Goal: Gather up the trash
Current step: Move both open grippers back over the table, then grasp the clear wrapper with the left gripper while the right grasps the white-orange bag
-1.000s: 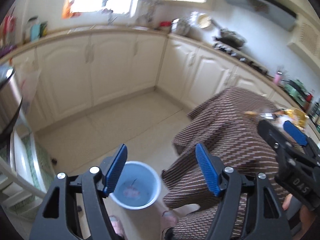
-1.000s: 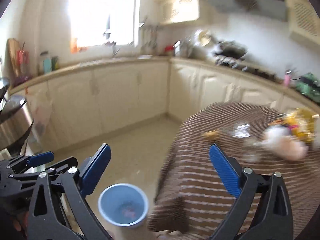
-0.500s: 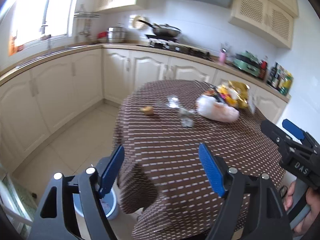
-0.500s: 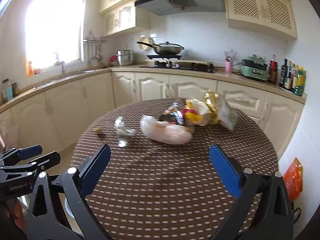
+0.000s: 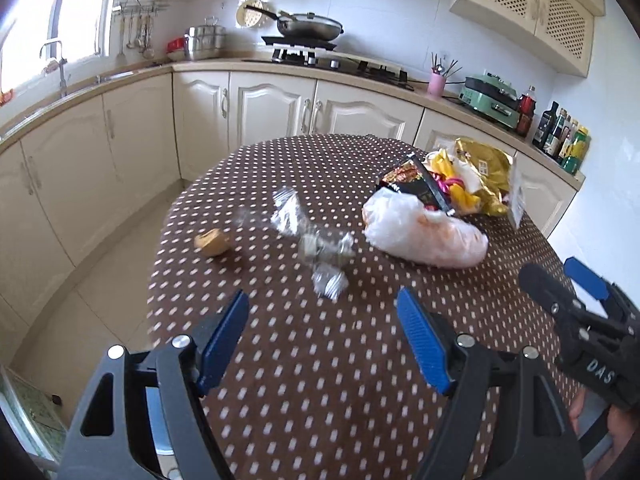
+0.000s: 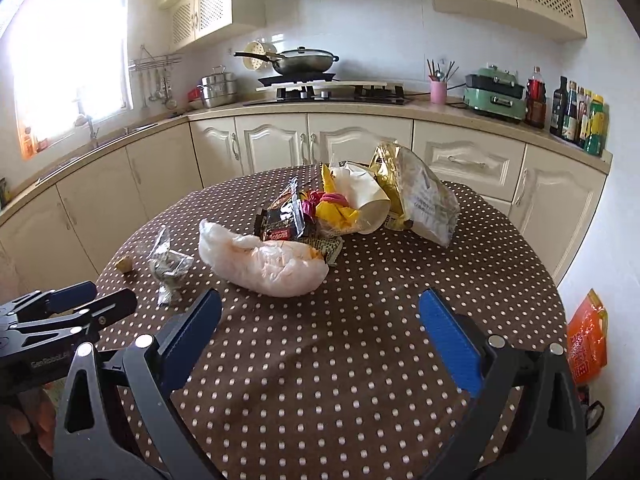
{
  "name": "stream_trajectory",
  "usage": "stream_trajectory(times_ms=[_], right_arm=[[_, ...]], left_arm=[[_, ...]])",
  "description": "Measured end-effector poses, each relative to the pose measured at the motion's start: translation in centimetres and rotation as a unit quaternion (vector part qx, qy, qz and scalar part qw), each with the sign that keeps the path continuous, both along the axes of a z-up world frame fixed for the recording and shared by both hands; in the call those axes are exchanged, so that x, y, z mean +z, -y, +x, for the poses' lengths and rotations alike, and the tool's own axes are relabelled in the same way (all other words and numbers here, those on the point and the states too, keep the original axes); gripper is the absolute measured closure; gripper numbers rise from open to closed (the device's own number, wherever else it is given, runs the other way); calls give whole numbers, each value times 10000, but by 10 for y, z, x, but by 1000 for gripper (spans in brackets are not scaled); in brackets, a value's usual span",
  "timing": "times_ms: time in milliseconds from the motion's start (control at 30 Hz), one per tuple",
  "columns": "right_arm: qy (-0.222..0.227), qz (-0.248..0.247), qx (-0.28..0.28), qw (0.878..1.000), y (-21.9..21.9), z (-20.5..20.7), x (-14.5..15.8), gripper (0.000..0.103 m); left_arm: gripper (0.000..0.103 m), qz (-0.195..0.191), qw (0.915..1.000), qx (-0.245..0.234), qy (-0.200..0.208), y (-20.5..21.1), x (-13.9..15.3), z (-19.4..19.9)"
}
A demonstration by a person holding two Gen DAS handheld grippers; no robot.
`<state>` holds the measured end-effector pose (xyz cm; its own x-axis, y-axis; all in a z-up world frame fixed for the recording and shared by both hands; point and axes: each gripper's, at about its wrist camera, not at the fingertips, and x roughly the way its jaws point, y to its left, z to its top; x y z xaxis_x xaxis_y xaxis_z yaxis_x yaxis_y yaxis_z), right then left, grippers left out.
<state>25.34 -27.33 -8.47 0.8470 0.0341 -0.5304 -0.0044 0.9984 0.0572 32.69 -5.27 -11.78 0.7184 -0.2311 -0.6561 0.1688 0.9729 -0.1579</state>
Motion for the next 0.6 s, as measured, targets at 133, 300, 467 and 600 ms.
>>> stream_trajectory(times_ms=[133, 300, 467, 600], right_arm=[[-90, 155, 0, 9998, 1, 21, -1, 7], [-343, 429, 2, 9985, 2, 43, -5, 7], [-617, 804, 139, 9948, 1, 61, -13, 7], [-849, 1202, 378, 9884, 1, 72, -18, 29]], left_arm=[[28, 5, 9999, 48, -138, 7, -8, 33], [42, 90, 9996, -11, -283, 15, -19, 61], [62, 16, 9985, -195, -504, 17, -29, 75], [63, 94, 9992, -203, -327, 16, -26, 72]])
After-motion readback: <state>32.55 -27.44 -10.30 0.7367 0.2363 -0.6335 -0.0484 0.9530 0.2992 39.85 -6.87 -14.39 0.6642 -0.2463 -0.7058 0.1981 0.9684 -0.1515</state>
